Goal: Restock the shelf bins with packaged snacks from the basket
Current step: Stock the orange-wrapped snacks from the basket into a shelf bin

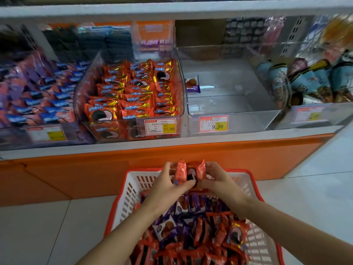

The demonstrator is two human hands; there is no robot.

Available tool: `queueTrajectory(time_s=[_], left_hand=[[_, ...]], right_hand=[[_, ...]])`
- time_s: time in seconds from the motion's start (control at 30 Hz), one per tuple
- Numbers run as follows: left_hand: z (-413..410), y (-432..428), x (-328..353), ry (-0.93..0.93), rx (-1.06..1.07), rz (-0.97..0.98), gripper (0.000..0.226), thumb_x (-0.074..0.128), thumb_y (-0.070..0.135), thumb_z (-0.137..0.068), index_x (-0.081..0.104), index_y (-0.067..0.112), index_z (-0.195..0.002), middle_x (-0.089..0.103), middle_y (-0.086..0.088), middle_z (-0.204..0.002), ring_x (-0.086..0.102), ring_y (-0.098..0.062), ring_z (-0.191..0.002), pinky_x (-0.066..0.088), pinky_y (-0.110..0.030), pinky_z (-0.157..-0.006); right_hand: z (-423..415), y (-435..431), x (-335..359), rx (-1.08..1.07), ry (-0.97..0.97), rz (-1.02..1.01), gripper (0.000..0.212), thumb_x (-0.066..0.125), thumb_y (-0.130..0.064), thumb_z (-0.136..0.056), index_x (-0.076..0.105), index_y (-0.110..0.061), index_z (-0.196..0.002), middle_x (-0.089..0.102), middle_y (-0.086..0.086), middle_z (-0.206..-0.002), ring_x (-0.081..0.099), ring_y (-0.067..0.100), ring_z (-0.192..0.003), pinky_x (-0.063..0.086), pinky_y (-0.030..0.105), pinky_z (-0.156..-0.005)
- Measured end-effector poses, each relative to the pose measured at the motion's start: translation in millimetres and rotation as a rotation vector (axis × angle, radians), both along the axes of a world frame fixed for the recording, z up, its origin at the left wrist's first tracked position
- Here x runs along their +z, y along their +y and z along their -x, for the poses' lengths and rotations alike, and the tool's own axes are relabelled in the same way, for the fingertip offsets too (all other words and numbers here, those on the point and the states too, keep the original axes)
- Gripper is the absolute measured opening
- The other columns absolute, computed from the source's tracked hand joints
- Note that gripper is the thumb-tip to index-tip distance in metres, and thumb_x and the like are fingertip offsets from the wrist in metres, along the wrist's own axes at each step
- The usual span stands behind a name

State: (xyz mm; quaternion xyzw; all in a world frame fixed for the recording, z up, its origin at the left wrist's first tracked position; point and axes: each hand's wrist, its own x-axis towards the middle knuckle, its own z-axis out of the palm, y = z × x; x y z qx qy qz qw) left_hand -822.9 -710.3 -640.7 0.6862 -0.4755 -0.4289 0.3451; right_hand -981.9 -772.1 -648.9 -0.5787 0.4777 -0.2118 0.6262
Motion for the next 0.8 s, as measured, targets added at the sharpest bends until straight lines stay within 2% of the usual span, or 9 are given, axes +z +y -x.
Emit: queueTrajectory(time_s=[0.13,0.23,0.37,0.43,0.5,0.57,0.63,0.73,0.8], left_hand=[[-9.2,1.1,24.7,-0.128,0.031,0.058,0.045,0.07,0.023,-0.083,0.048,0.029,-0.123,0.054,0.011,-0.112,0.053,-0.004,-0.096,0.037,-0.006,-0.066],[-22.9,3.7,43.3,-0.173,0.057,0.102,0.037,0.067,0.019,-0.084,0.057,0.022,-0.12,0.061,0.004,-0.108,0.058,-0.008,-0.091,0.04,-0.008,-0.061],[-37.6,11.8,65.2,-0.115,0.145,0.179,0.022,0.065,0.016,-0.088,0.055,0.025,-0.106,0.06,0.018,-0.092,0.059,0.009,-0.074,0.039,0.001,-0.059],[-42.5,15.7,72.6,-0.096,0.167,0.192,0.023,0.064,0.014,-0.089,0.054,0.026,-0.106,0.061,0.017,-0.093,0.06,0.011,-0.074,0.04,0.0,-0.06],[-46.0,18.5,79.2,-0.103,0.189,0.211,0.026,0.065,0.014,-0.089,0.056,0.023,-0.111,0.064,0.009,-0.104,0.061,0.002,-0.09,0.039,-0.003,-0.067],[-49.2,20.4,84.9,-0.083,0.216,0.227,0.028,0.066,0.015,-0.088,0.055,0.023,-0.112,0.064,0.009,-0.105,0.059,-0.002,-0.093,0.038,-0.005,-0.069],[-52.3,21.5,91.0,-0.046,0.252,0.24,0.031,0.069,0.017,-0.086,0.052,0.025,-0.111,0.063,0.011,-0.103,0.057,0.002,-0.091,0.039,-0.008,-0.07],[-59.0,21.6,100.0,-0.007,0.33,0.247,0.042,0.075,0.019,-0.08,0.053,0.025,-0.115,0.062,0.008,-0.107,0.059,-0.008,-0.1,0.049,-0.026,-0.085],[-66.3,19.3,104.1,0.025,0.389,0.275,0.049,0.078,0.019,-0.076,0.054,0.024,-0.119,0.064,0.007,-0.109,0.06,-0.01,-0.101,0.052,-0.031,-0.087]], right_hand=[[-4.6,-1.1,22.2,-0.03,-0.123,-0.13,0.04,0.067,-0.004,-0.084,0.047,-0.011,-0.118,0.058,0.013,-0.117,0.063,0.025,-0.101,0.059,0.036,-0.073],[-3.8,-7.2,31.4,0.0,-0.019,-0.047,0.04,0.072,-0.023,-0.082,0.053,-0.015,-0.115,0.062,0.01,-0.117,0.062,0.025,-0.105,0.053,0.045,-0.09],[-6.5,-9.5,52.2,0.051,0.083,0.071,0.047,0.073,-0.04,-0.077,0.058,-0.019,-0.117,0.064,0.001,-0.118,0.06,0.017,-0.11,0.047,0.035,-0.095],[-10.2,-10.0,64.6,0.059,0.055,0.089,0.045,0.074,-0.034,-0.079,0.059,-0.013,-0.116,0.067,0.005,-0.113,0.064,0.018,-0.103,0.051,0.034,-0.092],[-13.9,-8.7,77.3,0.053,-0.017,0.067,0.036,0.072,-0.019,-0.082,0.058,-0.007,-0.113,0.07,0.011,-0.106,0.07,0.02,-0.09,0.057,0.027,-0.074],[-18.5,-6.8,89.1,0.05,-0.081,0.022,0.037,0.072,-0.007,-0.081,0.055,-0.007,-0.114,0.07,0.013,-0.103,0.071,0.021,-0.083,0.057,0.024,-0.063],[-25.0,-4.6,100.3,0.055,-0.072,0.024,0.042,0.073,-0.002,-0.078,0.053,-0.011,-0.114,0.067,0.012,-0.103,0.071,0.022,-0.083,0.058,0.026,-0.063],[-35.8,-6.5,114.2,0.062,-0.02,0.116,0.042,0.073,-0.004,-0.078,0.054,-0.011,-0.115,0.065,0.007,-0.103,0.069,0.018,-0.085,0.058,0.026,-0.065],[-42.5,-9.9,124.4,0.053,0.006,0.181,0.038,0.071,-0.009,-0.081,0.053,-0.016,-0.113,0.064,0.001,-0.101,0.065,0.013,-0.085,0.056,0.023,-0.063]])
